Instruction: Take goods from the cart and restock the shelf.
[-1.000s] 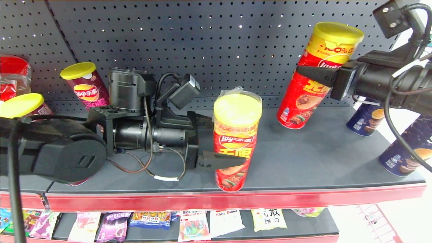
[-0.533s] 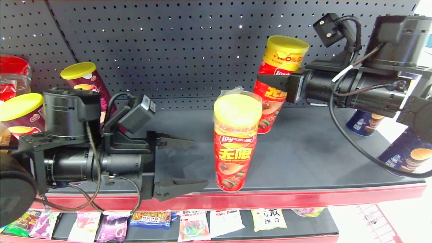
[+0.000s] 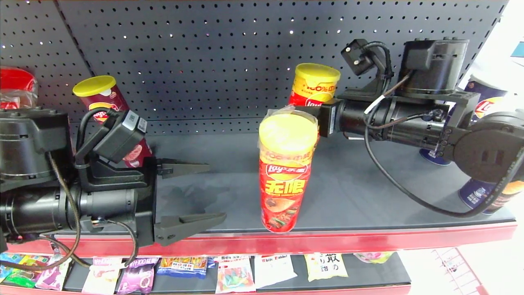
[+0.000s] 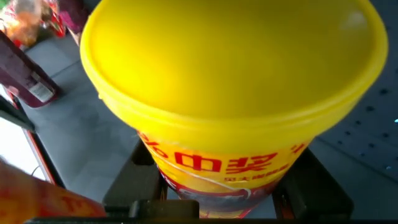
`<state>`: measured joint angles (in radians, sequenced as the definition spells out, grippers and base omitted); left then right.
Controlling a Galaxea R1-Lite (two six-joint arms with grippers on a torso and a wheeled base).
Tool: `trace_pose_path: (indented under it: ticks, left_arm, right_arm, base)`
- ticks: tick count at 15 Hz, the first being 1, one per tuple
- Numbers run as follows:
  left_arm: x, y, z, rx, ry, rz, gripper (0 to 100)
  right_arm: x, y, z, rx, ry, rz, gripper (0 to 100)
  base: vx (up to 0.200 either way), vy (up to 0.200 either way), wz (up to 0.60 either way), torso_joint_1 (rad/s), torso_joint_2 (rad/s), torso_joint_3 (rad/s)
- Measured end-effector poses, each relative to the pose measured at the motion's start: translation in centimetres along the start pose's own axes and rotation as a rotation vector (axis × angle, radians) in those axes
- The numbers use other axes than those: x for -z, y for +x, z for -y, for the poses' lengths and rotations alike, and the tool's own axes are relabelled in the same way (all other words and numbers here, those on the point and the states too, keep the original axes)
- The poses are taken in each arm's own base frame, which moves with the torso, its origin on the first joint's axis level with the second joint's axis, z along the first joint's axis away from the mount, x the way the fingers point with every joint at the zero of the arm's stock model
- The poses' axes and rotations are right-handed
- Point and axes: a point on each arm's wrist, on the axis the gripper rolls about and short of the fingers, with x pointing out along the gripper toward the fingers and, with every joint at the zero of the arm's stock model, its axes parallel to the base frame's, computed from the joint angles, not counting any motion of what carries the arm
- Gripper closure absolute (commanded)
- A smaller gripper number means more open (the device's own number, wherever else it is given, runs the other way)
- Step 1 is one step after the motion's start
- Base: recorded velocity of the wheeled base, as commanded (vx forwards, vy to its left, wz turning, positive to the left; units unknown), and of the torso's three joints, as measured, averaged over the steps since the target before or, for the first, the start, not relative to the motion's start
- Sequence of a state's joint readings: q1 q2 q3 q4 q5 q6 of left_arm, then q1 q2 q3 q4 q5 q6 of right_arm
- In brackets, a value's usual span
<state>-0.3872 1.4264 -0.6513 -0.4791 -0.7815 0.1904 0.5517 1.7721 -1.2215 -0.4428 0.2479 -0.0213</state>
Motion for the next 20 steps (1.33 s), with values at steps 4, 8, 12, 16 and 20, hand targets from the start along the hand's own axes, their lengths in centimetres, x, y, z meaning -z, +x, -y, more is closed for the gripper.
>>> trace_pose_path:
  ticks: [4, 8, 12, 16, 20]
  left_arm:
    - [-0.2, -0.3, 0.3, -0.004, 0.008, 0.008, 0]
    - [-0.2, -0.6, 0.5, -0.005, 0.012, 0.011, 0]
    - [-0.2, -0.7, 0.6, -0.006, 0.014, 0.014, 0]
    - [-0.3, -0.7, 0.6, -0.006, 0.010, 0.015, 0]
    - [-0.3, -0.6, 0.6, -0.006, 0.000, 0.014, 0]
  right_arm:
    - [1.1, 0.5, 0.1, -0.002, 0.009, -0.035, 100]
    - [1.7, 1.1, 0.2, -0.003, 0.012, -0.050, 100]
    - [1.4, 1.5, -0.1, -0.014, 0.008, -0.040, 100]
    - [1.3, 1.8, -0.2, -0.016, 0.007, -0.035, 0]
    - [1.4, 1.7, -0.2, -0.011, 0.012, -0.036, 0]
  base:
    - [0.000, 0.000, 0.00, 0.000, 0.00, 0.000]
    - [0.000, 0.000, 0.00, 0.000, 0.00, 0.000]
    - [0.000, 0.000, 0.00, 0.000, 0.00, 0.000]
    - [0.000, 0.000, 0.00, 0.000, 0.00, 0.000]
    - [0.000, 0.000, 0.00, 0.000, 0.00, 0.000]
